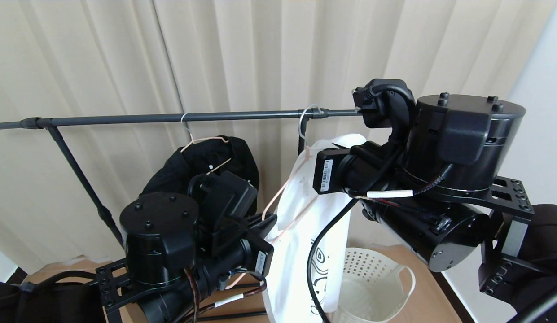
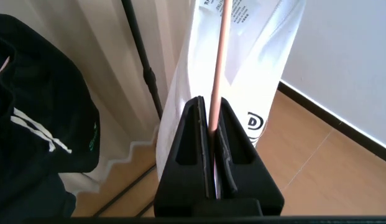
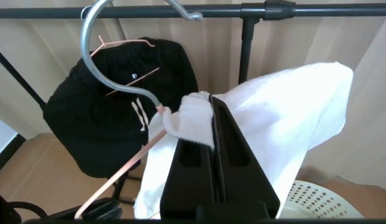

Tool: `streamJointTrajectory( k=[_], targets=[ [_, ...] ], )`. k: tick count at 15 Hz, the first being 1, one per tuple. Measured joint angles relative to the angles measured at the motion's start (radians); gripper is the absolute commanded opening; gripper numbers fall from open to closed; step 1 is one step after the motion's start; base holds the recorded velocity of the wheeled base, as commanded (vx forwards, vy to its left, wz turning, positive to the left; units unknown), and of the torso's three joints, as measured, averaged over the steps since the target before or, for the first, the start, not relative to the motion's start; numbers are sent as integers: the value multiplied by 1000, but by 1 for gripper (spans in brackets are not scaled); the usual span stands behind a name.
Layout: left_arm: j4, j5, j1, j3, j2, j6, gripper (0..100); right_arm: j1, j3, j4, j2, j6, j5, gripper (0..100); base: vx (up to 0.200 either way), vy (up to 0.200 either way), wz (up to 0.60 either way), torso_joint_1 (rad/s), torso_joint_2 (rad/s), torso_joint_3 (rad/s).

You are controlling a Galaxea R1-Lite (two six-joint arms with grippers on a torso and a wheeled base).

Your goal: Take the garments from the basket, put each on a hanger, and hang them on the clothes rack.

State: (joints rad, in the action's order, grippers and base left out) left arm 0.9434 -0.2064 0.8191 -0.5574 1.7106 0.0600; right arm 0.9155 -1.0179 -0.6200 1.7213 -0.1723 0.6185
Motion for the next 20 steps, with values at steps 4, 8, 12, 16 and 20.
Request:
streamJointTrajectory(
  k=[4,8,12,16,20],
  targets=[
    [5,-5,0,1,-3,0,0,-9,3,0,-8,0,-1,100,0,0,0,0,0,0],
    [34,-8,-7,6,-14,0,0,-56,1,-20,-16,28,-2,100,0,0,0,0,0,0],
    [36,-7,-14,14,-24,0,0,-69,1,-28,-26,30,-3,100,0,0,0,0,0,0],
    [39,-7,-44,-8,-27,0,0,-71,6,-30,-28,30,-3,100,0,0,0,0,0,0],
    [39,-13,-74,-41,-36,0,0,-69,16,-30,-23,30,-5,100,0,0,0,0,0,0]
  ],
)
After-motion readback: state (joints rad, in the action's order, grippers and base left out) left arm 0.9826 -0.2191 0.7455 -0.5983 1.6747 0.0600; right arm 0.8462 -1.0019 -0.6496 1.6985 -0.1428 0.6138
